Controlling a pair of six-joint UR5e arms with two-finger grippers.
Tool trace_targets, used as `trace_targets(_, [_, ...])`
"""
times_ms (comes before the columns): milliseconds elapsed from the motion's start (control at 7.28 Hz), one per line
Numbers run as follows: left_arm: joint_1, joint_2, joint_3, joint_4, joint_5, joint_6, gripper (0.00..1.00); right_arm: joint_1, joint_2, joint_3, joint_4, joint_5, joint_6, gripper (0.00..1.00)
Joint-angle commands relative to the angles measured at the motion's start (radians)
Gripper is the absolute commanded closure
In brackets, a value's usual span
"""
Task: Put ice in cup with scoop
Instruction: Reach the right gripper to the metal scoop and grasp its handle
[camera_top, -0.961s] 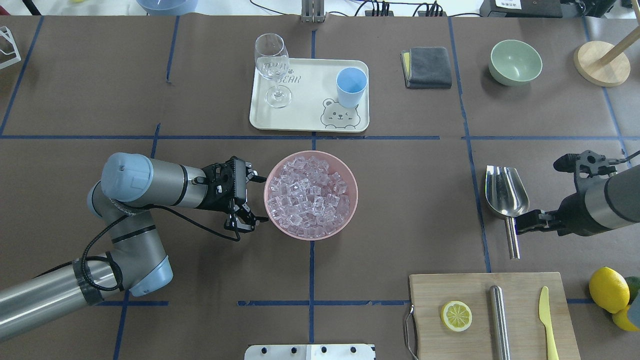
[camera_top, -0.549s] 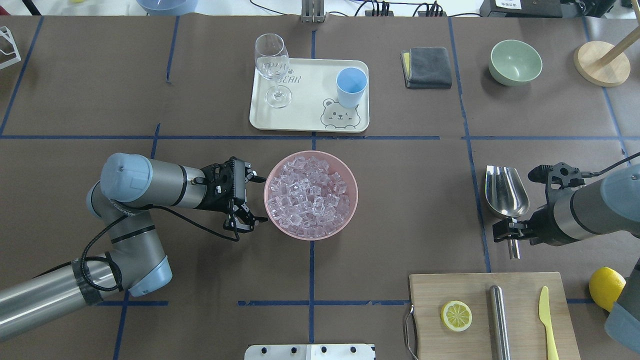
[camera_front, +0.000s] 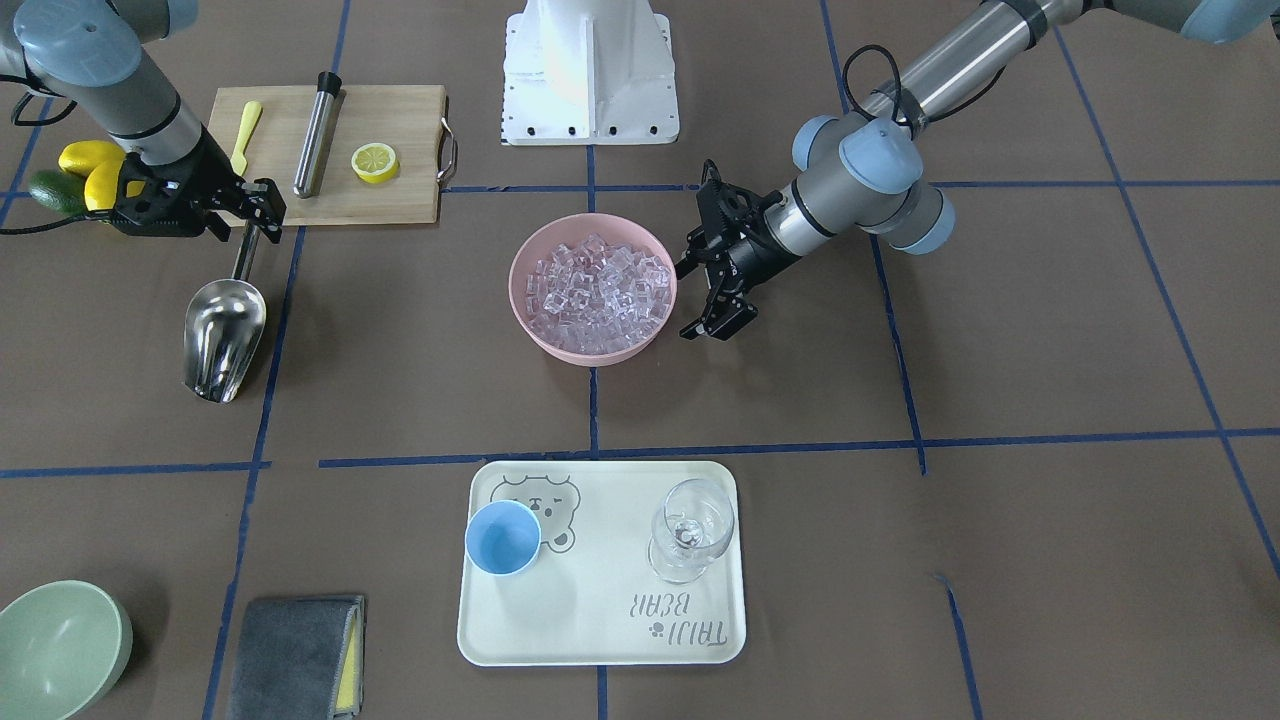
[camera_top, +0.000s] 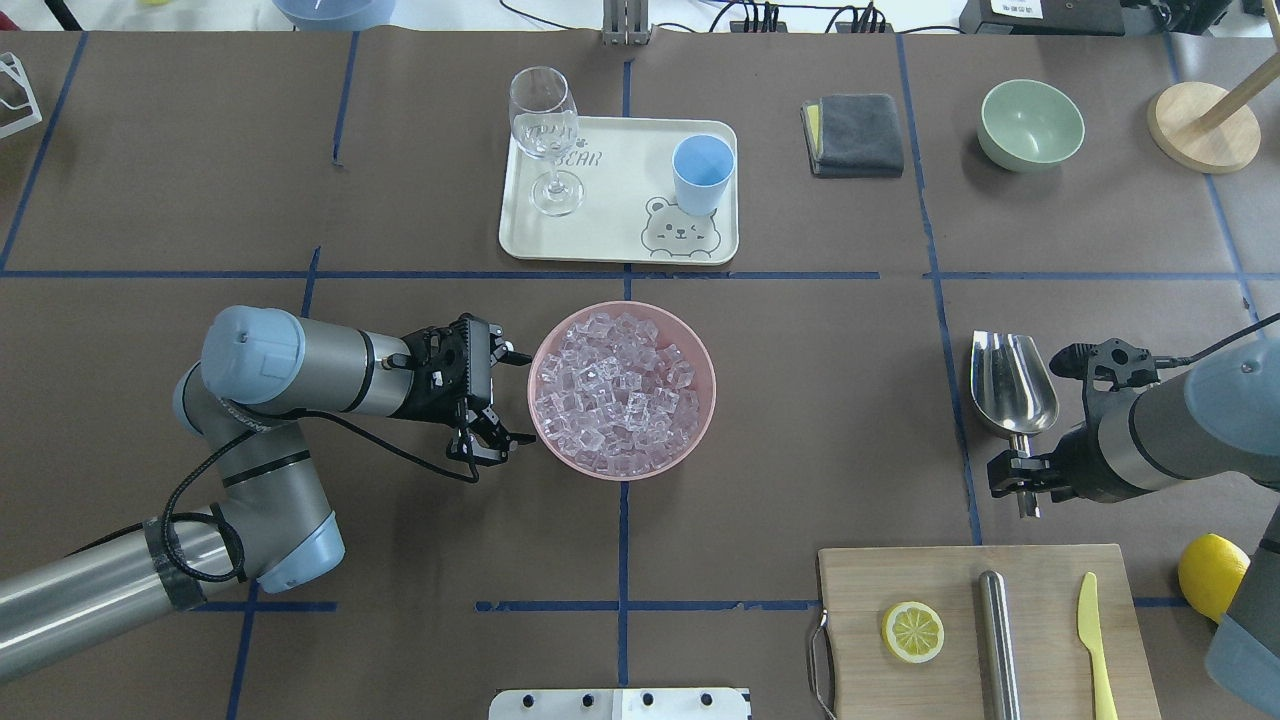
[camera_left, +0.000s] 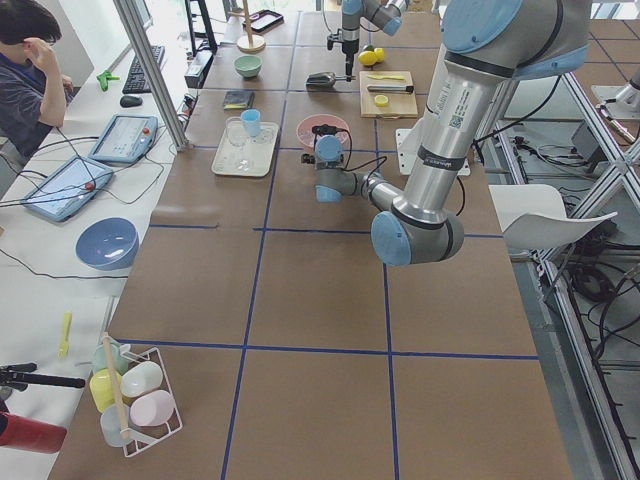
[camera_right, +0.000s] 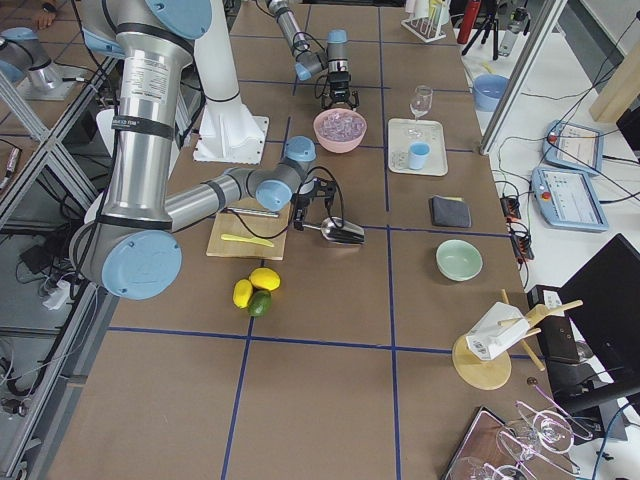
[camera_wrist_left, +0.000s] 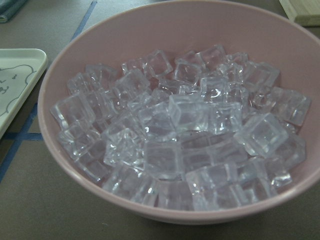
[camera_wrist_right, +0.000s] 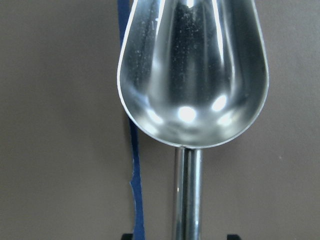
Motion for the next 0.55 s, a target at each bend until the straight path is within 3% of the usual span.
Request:
trace_targets(0, [0.0,0.001,0.0,0.0,-0.001,0.0,0.0,-0.017,0.002,-0.023,-0.002,-0.001,-0.001,0.43])
trace_targets(137, [0.0,0.001,0.0,0.0,0.001,0.0,0.0,-0.02,0.003,-0.024,0.0,-0.001,-0.003,0.49])
trace_targets(275, [0.0,0.001,0.0,0.0,0.001,0.0,0.0,-0.019,0.002,-0.024,0.0,-0.001,-0.005,0.79])
trace_targets(412, [0.0,0.001,0.0,0.0,0.001,0.0,0.0,-0.017,0.002,-0.021,0.0,-0.001,-0.005,1.0])
